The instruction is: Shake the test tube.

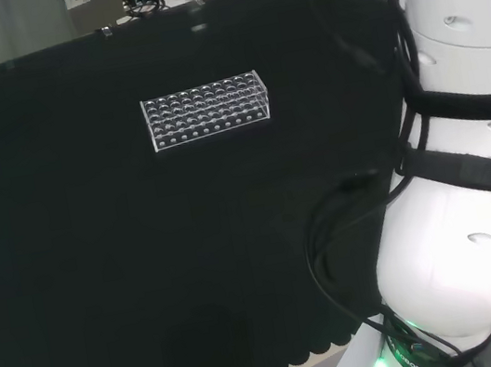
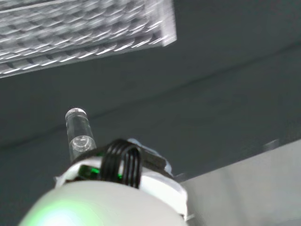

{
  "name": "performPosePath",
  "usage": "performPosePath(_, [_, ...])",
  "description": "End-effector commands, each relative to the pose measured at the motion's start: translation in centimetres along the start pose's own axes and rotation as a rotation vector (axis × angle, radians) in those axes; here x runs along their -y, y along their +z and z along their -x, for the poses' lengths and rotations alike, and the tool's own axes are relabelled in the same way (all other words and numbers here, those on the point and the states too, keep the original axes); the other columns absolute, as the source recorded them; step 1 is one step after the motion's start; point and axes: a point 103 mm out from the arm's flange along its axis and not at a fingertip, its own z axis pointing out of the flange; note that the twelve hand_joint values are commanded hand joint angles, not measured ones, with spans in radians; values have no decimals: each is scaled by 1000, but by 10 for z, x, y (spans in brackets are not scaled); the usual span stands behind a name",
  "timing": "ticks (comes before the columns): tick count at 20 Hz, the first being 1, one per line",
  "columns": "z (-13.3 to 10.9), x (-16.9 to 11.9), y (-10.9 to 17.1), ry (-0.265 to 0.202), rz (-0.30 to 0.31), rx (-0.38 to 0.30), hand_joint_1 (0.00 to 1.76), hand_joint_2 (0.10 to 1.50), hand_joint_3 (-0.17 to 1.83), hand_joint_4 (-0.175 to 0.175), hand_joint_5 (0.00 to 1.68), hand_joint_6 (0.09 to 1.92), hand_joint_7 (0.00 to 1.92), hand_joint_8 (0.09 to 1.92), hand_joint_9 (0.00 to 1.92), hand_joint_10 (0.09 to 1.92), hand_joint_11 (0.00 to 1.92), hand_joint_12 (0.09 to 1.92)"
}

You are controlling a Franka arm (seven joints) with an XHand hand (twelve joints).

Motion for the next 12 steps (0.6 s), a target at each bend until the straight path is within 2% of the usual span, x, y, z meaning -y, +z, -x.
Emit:
performPosePath(1, [-125, 47, 45, -246, -108, -43, 1441, 547, 735, -175, 1382, 453, 1494, 467, 1378, 423, 1089, 1080])
performPosePath(5, [-112, 43, 41, -219, -93, -33, 1441, 547, 735, -175, 1382, 453, 1494, 466, 1378, 423, 1088, 1081])
performPosePath(12, [-39, 26, 26, -89, -42, 16, 1441, 547, 735, -175, 1382, 453, 1494, 466, 1378, 423, 1086, 1084])
